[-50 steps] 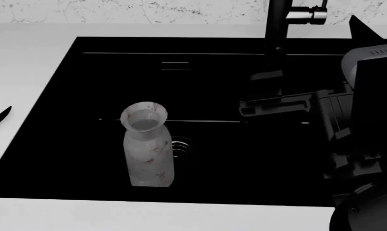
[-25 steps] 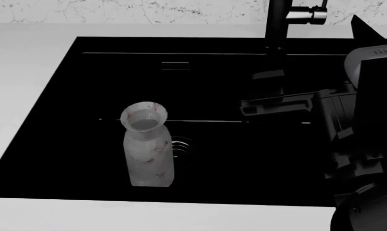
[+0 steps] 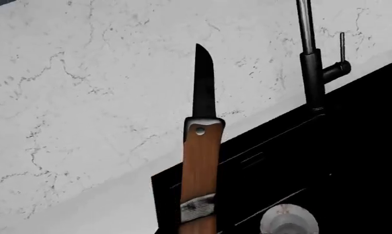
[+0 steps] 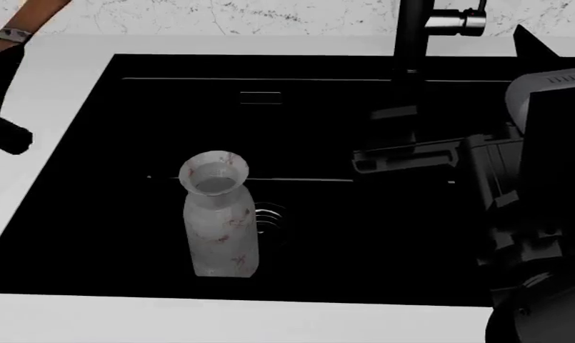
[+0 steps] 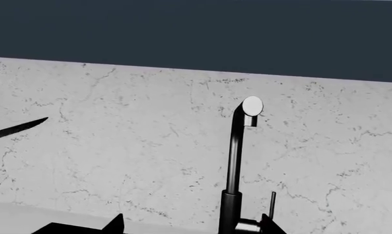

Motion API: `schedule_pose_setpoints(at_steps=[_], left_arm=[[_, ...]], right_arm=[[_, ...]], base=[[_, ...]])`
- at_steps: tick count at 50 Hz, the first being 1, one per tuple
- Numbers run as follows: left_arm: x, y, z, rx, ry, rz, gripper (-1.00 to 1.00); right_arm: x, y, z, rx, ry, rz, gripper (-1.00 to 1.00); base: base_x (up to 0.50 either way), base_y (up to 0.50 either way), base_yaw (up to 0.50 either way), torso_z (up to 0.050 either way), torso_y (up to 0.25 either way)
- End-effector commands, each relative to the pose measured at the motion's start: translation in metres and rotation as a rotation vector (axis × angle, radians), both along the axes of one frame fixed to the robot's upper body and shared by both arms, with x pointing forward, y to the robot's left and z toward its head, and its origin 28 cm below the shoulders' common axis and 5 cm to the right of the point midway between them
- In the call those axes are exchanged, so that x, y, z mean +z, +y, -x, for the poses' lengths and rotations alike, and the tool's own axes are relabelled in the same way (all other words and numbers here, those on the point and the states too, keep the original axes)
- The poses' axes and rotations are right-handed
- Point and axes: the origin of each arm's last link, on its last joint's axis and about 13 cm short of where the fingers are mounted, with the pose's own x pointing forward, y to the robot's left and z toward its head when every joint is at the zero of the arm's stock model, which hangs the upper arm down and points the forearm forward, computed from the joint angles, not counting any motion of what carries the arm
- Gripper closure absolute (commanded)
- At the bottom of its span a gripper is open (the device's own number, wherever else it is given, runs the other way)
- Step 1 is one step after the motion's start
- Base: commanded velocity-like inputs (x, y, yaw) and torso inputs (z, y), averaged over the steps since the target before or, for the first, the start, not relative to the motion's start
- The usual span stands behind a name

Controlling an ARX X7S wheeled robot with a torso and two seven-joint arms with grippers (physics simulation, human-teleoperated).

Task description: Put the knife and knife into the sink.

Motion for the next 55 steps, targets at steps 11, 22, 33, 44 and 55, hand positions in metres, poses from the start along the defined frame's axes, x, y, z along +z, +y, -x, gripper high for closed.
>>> schedule_pose_setpoints(at_steps=[11,22,33,44,55], left_arm=[[-0.008,-0.057,-0.017,-0.314,0.009,-0.231,1.0],[-0.015,-0.06,-0.029,-0.407,0.099,-0.347,1.0],[-0.036,-0.065,-0.039,-0.457,0.267,-0.497,1.0],[-0.043,-0.074,-0.067,-0.472,0.355,-0.592,1.0],[-0.045,-0.083,-0.09,-0.498,0.403,-0.51,1.0]], right_arm=[[0.0,0.001,0.0,0.014,-0.002,-0.002,-1.0],[0.0,0.003,0.0,0.022,-0.005,-0.003,-1.0],[-0.003,0.004,-0.003,0.026,-0.001,-0.006,-1.0],[-0.005,0.003,-0.001,0.023,0.003,-0.008,-1.0],[-0.005,0.001,0.001,0.019,-0.003,-0.013,-1.0]], base=[[0.0,0.0,0.0,0.001,0.001],[0.0,0.0,0.0,0.0,0.001],[0.0,0.0,0.0,0.0,0.001],[0.0,0.0,0.0,0.0,0.0],[0.0,0.0,0.0,0.001,0.001]])
